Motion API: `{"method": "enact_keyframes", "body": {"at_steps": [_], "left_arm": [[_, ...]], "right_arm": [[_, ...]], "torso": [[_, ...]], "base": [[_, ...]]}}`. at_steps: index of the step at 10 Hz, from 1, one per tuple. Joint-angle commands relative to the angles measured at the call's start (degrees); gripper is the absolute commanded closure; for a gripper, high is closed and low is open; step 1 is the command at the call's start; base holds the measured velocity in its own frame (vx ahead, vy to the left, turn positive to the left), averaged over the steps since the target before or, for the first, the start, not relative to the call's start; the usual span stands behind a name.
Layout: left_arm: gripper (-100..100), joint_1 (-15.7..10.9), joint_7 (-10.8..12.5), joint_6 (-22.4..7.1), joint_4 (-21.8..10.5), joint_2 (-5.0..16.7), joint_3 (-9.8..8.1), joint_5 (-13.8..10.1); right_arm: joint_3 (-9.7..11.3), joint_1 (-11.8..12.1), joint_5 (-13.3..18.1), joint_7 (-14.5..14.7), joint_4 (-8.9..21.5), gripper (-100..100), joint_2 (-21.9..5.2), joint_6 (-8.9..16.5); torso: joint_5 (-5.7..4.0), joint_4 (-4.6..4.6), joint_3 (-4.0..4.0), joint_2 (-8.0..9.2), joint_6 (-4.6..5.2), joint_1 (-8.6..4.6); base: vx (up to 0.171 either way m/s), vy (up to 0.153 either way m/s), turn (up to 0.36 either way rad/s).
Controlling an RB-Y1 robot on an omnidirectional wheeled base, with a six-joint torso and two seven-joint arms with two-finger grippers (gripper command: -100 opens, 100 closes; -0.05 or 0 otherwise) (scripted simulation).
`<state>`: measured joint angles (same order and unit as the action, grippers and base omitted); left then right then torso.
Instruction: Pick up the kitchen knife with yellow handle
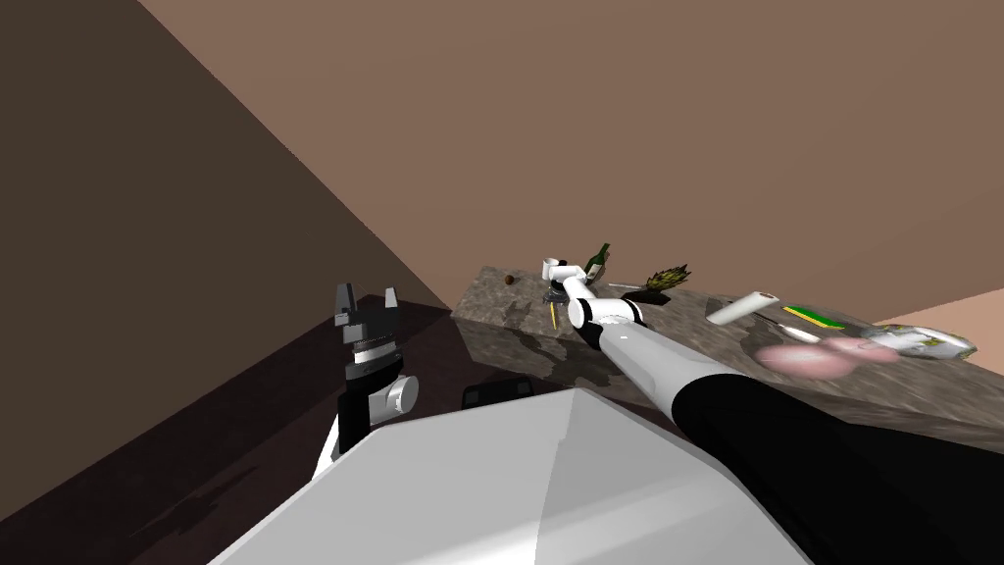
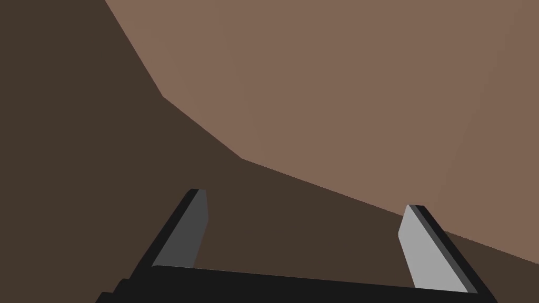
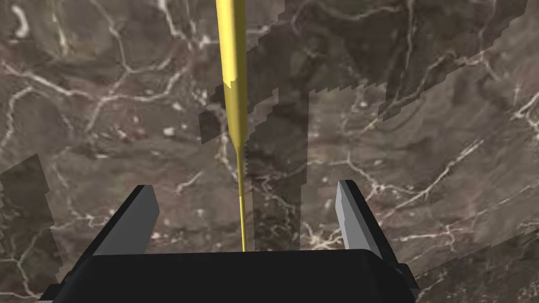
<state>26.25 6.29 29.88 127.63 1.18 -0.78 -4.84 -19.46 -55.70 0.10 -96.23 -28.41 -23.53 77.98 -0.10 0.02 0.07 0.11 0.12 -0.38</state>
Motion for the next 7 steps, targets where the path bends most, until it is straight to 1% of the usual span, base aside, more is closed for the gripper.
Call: {"method": "enact_keyframes", "body": {"at_steps": [1, 2, 3, 4, 5, 6, 7], "left_arm": [[0, 0.0, 0.0, 0.0, 0.0, 0.0, 0.00, 0.0], [0, 0.0, 0.0, 0.0, 0.0, 0.0, 0.00, 0.0], [0, 0.0, 0.0, 0.0, 0.0, 0.0, 0.00, 0.0], [0, 0.0, 0.0, 0.0, 0.0, 0.0, 0.00, 0.0], [0, 0.0, 0.0, 0.0, 0.0, 0.0, 0.00, 0.0], [0, 0.0, 0.0, 0.0, 0.0, 0.0, 0.00, 0.0], [0, 0.0, 0.0, 0.0, 0.0, 0.0, 0.00, 0.0]], "right_arm": [[1.4, -0.1, 0.2, -2.9, -0.8, -100, 1.5, 0.5], [1.4, -0.1, 0.2, -4.0, -0.8, -100, 1.5, 0.5], [2.8, -0.4, 0.5, -5.8, -1.1, -100, 2.9, 0.6], [2.8, -0.4, 0.5, -7.4, -1.1, -100, 2.9, 0.6], [2.5, 0.1, 0.4, -6.1, -2.0, -100, 2.8, 1.0], [2.6, 0.1, 0.4, -6.5, -2.0, 100, 2.8, 1.1], [2.6, 0.1, 0.4, -6.5, -2.0, 100, 2.8, 1.1]], "torso": [[0.00, 0.00, 0.00, 0.00, 0.00, 0.00], [0.01, -0.01, 0.00, 0.01, -0.09, -0.01], [-0.02, 0.01, 0.03, 0.07, -0.01, -0.10], [-0.04, 0.03, 0.12, 0.23, -0.06, -0.23], [-0.04, 0.05, 0.12, 0.21, 0.00, -0.21], [0.00, 0.01, 0.01, 0.01, 0.00, 0.01], [0.04, -0.03, -0.07, -0.13, -0.01, 0.16]], "base": [[-0.058, -0.083, 0.205], [-0.080, -0.108, 0.116], [-0.135, -0.148, 0.191], [-0.114, -0.127, 0.112], [-0.038, -0.045, 0.008], [-0.009, -0.010, -0.002], [0.000, 0.000, 0.000]]}}
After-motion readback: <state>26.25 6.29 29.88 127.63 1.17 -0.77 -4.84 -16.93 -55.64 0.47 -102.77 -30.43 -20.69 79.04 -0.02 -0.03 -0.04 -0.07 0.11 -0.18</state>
